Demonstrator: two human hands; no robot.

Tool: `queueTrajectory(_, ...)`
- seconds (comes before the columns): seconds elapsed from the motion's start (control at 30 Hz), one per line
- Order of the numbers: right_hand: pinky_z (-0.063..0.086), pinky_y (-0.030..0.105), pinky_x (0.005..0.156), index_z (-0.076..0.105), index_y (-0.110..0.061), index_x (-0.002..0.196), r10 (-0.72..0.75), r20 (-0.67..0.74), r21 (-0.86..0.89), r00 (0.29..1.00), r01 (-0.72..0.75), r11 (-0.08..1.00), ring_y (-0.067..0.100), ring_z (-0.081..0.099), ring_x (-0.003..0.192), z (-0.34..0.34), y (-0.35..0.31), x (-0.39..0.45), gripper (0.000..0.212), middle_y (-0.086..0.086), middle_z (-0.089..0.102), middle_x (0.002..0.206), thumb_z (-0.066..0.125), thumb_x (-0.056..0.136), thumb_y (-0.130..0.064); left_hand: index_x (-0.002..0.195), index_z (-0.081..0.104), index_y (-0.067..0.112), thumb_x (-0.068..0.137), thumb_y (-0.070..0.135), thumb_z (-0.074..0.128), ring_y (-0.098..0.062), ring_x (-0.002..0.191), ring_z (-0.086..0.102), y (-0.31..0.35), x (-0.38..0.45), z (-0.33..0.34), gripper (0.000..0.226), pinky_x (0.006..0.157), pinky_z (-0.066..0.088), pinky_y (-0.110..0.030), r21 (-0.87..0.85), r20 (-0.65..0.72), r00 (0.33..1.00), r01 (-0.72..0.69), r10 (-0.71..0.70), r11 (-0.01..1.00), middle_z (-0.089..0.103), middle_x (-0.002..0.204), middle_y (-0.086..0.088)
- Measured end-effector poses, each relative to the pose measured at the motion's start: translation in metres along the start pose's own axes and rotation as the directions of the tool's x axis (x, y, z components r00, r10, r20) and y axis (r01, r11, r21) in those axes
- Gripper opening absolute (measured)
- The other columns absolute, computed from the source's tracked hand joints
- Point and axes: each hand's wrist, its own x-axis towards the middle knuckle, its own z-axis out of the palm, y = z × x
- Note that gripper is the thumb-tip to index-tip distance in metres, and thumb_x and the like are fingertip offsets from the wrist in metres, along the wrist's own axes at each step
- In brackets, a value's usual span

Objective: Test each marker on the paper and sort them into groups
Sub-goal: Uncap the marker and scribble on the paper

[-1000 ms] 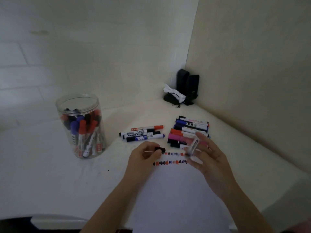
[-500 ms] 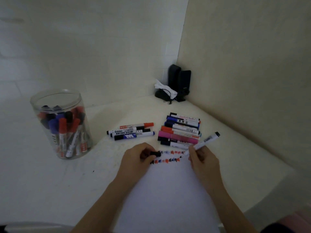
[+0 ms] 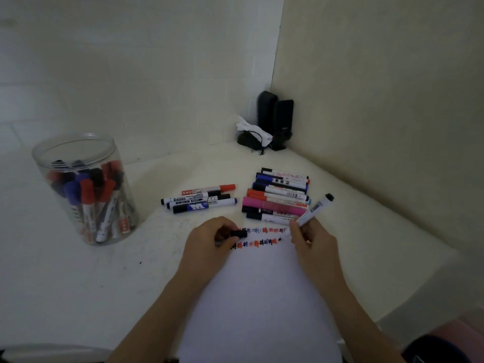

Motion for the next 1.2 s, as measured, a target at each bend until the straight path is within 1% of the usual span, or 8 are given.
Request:
queueTrajectory(0.17,0.047,0.01,0.058,0.063,-0.022,0.102,0.002,0.007,0.038,1.0,-0.002,0.999,0.01,0.065,0.069,-0.0011,-0.0006,-0.0004,0.01,-0.009,0.068,0.076,0.056,0.096,-0.024,0.093,0.059,0.033,0.085,0.019,0.07,0.008,0.082,0.054,0.0019,-0.0008,-0.0007,0.02,0.074,0.039,0.001,-0.009,-0.001,1.0,0.0,0.0,1.0,0.057,0.088,0.023)
queueTrajectory(0.37,0.049,0.017,0.06,0.063,-0.023,0.1,0.001,-0.01,0.022,1.0,-0.001,1.0,0.012,0.064,0.069,-0.0001,0.0028,-0.001,0.009,-0.004,0.069,0.076,0.055,0.097,-0.027,0.094,0.06,0.032,0.085,0.019,0.07,0.004,0.081,0.055,0.0023,-0.0011,-0.0003,0.018,0.073,0.04,0.0,0.007,0.004,1.0,0.008,-0.008,1.0,0.06,0.09,0.018)
queueTrajectory(0.57,0.046,0.006,0.061,0.06,-0.026,0.101,0.007,0.014,0.055,1.0,-0.008,0.998,-0.001,0.064,0.073,0.0005,-0.0028,0.0002,0.007,-0.011,0.067,0.078,0.055,0.097,-0.026,0.096,0.06,0.031,0.085,0.021,0.069,0.001,0.082,0.055,0.0028,0.0004,-0.0002,0.017,0.072,0.039,-0.001,0.018,0.0,1.0,0.01,-0.01,1.0,0.061,0.093,0.014)
queueTrajectory(0.73,0.048,0.013,0.059,0.06,-0.028,0.102,-0.025,0.023,0.056,0.999,0.024,0.998,0.011,0.063,0.07,-0.0003,-0.0023,-0.0029,0.008,-0.007,0.068,0.076,0.055,0.097,-0.024,0.093,0.059,0.032,0.085,0.019,0.07,-0.001,0.082,0.057,0.0025,-0.0001,0.0002,0.019,0.071,0.04,-0.001,0.001,0.001,1.0,0.024,-0.024,1.0,0.063,0.093,0.012)
queueTrajectory(0.87,0.046,0.01,0.06,0.057,-0.035,0.092,0.0,-0.002,0.057,1.0,0.0,0.998,0.014,0.064,0.069,-0.0004,-0.0038,-0.0012,0.01,-0.005,0.068,0.076,0.054,0.097,-0.027,0.092,0.059,0.032,0.084,0.018,0.071,0.003,0.08,0.056,0.0019,-0.0001,0.0004,0.02,0.072,0.039,0.001,-0.01,-0.008,1.0,0.016,-0.016,1.0,0.062,0.09,0.014)
queueTrajectory(1.03,0.041,0.009,0.051,0.061,-0.021,0.093,-0.002,0.005,0.03,1.0,0.002,1.0,0.002,0.052,0.053,-0.0006,-0.006,-0.0029,0.009,0.0,0.064,0.069,0.054,0.097,-0.023,0.093,0.06,0.032,0.084,0.019,0.071,0.003,0.08,0.056,0.0014,-0.0002,0.0003,0.019,0.072,0.038,0.002,-0.01,-0.006,1.0,0.017,-0.017,1.0,0.062,0.09,0.015)
queueTrajectory(1.1,0.039,0.009,0.049,0.061,-0.02,0.087,0.007,-0.005,0.033,1.0,-0.007,0.999,0.004,0.048,0.05,-0.0013,-0.006,-0.0035,0.013,0.001,0.062,0.066,0.054,0.097,-0.024,0.092,0.059,0.032,0.084,0.019,0.071,0.004,0.08,0.055,0.0016,-0.0005,0.0002,0.019,0.072,0.037,0.003,-0.005,-0.006,1.0,0.019,-0.019,1.0,0.061,0.09,0.016)
queueTrajectory(1.2,0.037,0.017,0.048,0.06,-0.015,0.08,0.059,-0.107,0.073,0.992,-0.052,0.996,0.01,0.047,0.049,-0.0027,-0.0035,-0.0009,0.024,0.008,0.061,0.063,0.053,0.097,-0.03,0.093,0.059,0.032,0.084,0.019,0.07,0.004,0.081,0.055,0.0015,-0.0003,0.0002,0.019,0.073,0.038,0.003,0.0,-0.006,1.0,0.013,-0.013,1.0,0.061,0.091,0.016)
